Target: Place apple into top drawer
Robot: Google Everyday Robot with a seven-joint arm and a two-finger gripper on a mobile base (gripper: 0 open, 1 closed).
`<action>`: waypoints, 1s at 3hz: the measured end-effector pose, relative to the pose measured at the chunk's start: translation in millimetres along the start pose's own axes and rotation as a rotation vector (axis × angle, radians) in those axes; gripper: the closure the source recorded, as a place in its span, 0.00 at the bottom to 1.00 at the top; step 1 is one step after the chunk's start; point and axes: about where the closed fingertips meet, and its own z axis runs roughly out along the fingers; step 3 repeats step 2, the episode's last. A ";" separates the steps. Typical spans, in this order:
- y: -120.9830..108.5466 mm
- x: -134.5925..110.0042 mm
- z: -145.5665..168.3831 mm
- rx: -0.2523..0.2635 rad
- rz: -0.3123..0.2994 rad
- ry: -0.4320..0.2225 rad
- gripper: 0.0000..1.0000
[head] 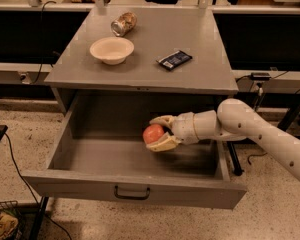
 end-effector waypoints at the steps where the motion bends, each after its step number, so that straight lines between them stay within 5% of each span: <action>1: 0.9 -0.6 1.9 -0.004 0.000 -0.001 0.00; 3: 0.9 -0.6 1.9 -0.004 -0.001 -0.001 0.00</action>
Offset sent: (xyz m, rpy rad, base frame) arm -0.0005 0.0019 -0.0004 0.0008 0.0010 0.0033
